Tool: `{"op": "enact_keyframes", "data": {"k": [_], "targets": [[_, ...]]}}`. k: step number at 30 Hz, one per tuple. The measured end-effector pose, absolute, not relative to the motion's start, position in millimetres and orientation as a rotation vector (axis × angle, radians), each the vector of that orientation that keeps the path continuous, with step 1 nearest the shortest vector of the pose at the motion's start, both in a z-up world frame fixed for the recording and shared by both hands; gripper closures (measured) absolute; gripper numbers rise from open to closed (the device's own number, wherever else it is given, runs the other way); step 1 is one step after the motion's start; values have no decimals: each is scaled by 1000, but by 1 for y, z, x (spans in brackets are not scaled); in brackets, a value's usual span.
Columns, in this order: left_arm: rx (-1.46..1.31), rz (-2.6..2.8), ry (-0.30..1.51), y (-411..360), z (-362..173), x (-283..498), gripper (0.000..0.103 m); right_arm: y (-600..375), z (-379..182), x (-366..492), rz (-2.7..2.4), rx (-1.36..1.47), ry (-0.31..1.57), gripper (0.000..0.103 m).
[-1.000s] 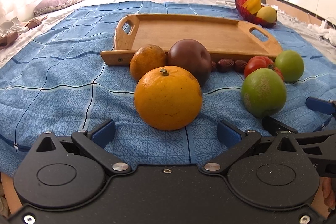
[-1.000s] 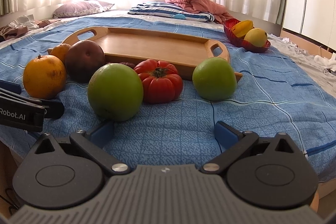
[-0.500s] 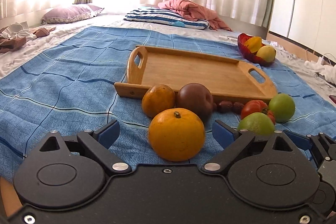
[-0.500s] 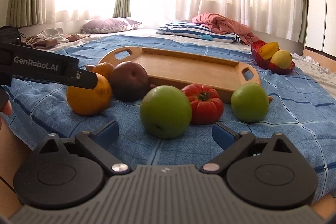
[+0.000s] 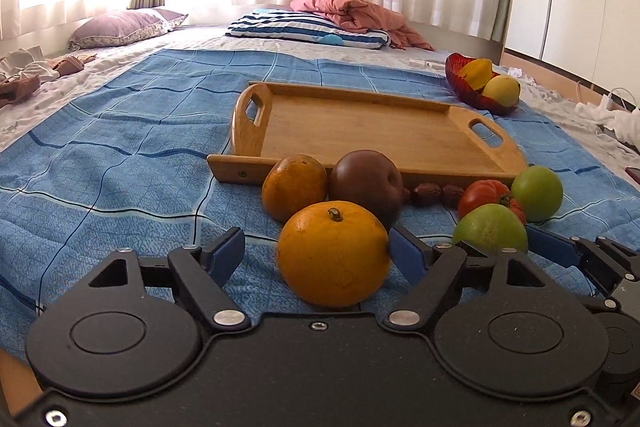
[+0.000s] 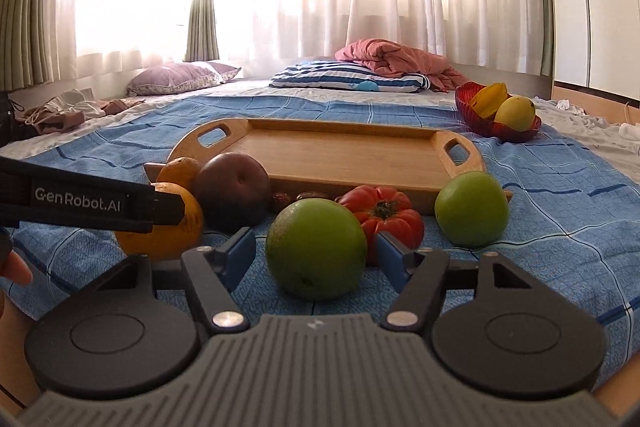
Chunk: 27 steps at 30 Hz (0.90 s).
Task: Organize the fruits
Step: 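Close the left tool on the large orange while the right tool grasps the green apple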
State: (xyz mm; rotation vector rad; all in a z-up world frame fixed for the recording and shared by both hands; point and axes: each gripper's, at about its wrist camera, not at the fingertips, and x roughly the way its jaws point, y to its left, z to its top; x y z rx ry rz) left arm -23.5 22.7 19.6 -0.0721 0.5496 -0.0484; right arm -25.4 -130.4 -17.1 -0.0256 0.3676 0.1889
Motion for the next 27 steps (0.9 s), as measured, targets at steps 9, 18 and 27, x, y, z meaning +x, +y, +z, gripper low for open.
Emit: {"op": "enact_keyframes", "data": {"k": [9,18,27], "targets": [[-85,-76,550,19,18,-26,40,-128,-20,-24,179,-11,387,37],[-111,-73,561,20,12,-22,37,-128,-21,-22,180,-5,394,42],[-121,-61,560,17,8,-13,36,-128,-22,-23,179,-7,382,42]]}}
